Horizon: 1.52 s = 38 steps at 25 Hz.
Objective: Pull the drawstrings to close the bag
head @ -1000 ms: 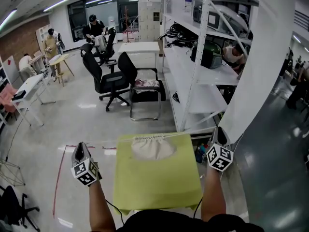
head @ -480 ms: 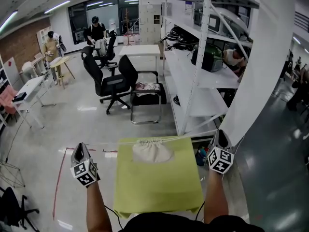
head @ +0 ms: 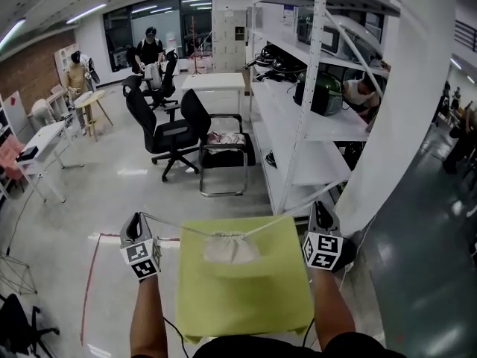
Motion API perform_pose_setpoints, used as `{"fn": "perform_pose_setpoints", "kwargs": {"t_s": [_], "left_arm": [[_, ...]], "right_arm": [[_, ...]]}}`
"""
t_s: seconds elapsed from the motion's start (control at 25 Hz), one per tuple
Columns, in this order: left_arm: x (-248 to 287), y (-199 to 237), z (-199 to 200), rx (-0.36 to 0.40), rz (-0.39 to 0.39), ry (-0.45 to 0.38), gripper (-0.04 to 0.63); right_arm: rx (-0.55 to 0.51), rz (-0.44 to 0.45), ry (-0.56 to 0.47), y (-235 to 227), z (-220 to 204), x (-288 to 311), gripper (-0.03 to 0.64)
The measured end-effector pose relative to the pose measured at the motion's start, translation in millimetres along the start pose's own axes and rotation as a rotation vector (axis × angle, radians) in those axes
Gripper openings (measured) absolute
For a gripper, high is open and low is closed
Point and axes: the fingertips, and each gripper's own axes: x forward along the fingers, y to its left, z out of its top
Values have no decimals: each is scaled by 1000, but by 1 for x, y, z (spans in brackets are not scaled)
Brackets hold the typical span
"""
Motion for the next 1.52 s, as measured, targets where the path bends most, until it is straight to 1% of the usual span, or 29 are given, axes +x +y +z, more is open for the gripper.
{"fn": "perform_pose_setpoints", "kwargs": {"t_s": [0.2, 0.44, 0.64, 0.72, 0.92, 1.0, 1.16, 1.36, 1.52], "left_arm": [[37, -29, 4, 24, -59, 3, 34], [82, -57, 12, 60, -128, 1, 34], [90, -64, 37, 42, -148, -61, 34], [87, -69, 32, 38, -157, -52, 34], [68, -86, -13, 16, -201, 35, 35], [58, -89, -35, 7, -218, 85, 35], [34, -89, -84, -21, -231, 202, 35], [2, -103, -135, -5, -262, 311, 35], [-26, -112, -184, 16, -289, 419, 35]], "right_arm": [[-75, 49, 5, 29, 3, 30, 37], [-125, 61, -6, 49, 11, 71, 37], [-129, 58, -49, 64, 33, 78, 37], [-143, 81, -45, 74, 30, 75, 37], [-173, 162, 25, 106, -5, 55, 37], [-176, 188, 54, 120, -21, 45, 37], [-148, 241, 152, 144, -63, 24, 37], [-144, 288, 238, 157, -98, -2, 37], [-116, 307, 328, 163, -137, -29, 35]]}}
